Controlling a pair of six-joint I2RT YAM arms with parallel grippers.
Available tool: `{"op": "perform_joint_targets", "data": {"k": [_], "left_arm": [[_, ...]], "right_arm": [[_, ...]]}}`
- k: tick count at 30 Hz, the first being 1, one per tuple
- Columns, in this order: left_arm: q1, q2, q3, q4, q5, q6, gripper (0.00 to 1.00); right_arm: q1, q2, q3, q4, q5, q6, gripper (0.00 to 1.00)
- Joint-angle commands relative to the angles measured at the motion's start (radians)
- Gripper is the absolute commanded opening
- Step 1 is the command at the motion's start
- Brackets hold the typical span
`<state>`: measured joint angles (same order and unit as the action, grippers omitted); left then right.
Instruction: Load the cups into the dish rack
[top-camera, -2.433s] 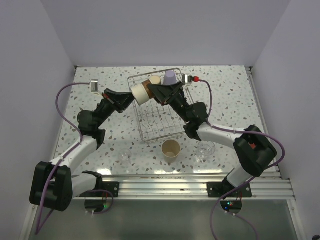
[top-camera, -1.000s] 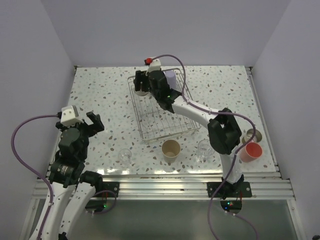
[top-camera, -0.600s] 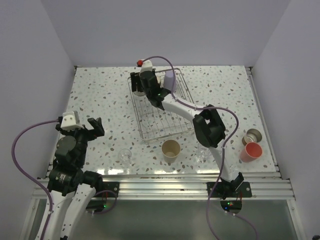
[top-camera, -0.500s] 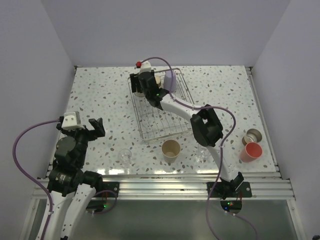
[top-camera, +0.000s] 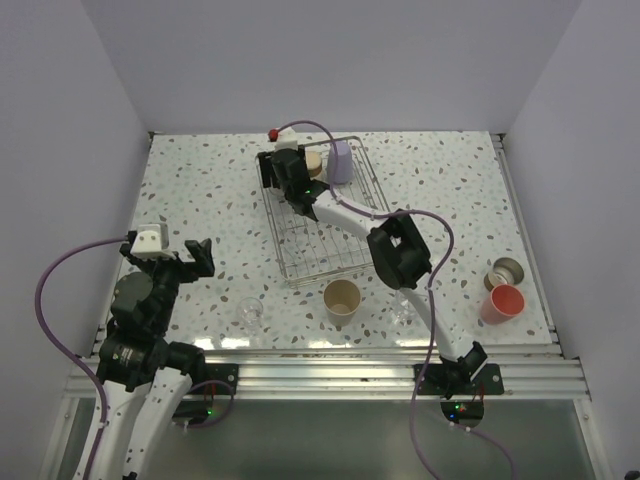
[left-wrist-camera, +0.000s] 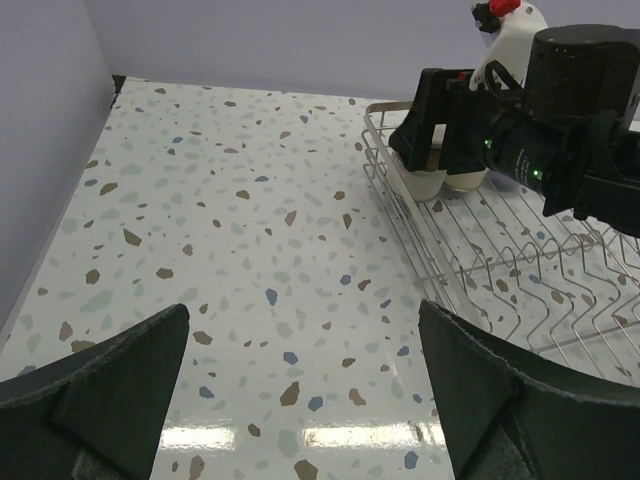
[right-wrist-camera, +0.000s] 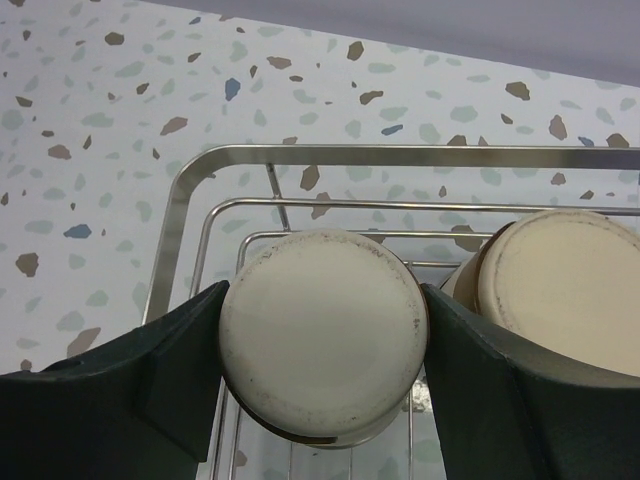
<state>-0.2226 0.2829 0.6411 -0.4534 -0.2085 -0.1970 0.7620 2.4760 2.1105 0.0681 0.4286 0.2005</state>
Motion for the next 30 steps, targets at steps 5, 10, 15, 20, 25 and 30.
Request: {"op": "perform_joint_targets", "data": {"k": [5, 10, 15, 20, 25, 30], "left_arm": [[0.038, -0.007, -0.004, 0.041, 0.007, 0.028, 1.00], [0.048, -0.011, -0.006, 0.044, 0.018, 0.034, 1.00], [0.052, -0.008, -0.006, 0.044, 0.024, 0.037, 1.00], [0.057, -0.010, -0.008, 0.045, 0.027, 0.039, 1.00], [0.058, -0.011, -0.008, 0.047, 0.029, 0.041, 1.00], [0.062, -0.017, -0.008, 0.042, 0.014, 0.039, 1.00]], "right_arm": [[-0.027, 0.037, 0.051, 0.078, 0.006, 0.008, 0.05], [-0.027, 0.047, 0.051, 0.101, 0.001, -0.003, 0.34], [-0.027, 0.043, 0.040, 0.117, -0.004, -0.004, 0.69], [-0.027, 0.023, 0.028, 0.128, -0.020, -0.001, 0.98], [-0.024, 0.000, 0.014, 0.159, -0.028, -0.015, 0.98], [-0.023, -0.064, -0.003, 0.160, -0.034, -0.026, 0.98]]}}
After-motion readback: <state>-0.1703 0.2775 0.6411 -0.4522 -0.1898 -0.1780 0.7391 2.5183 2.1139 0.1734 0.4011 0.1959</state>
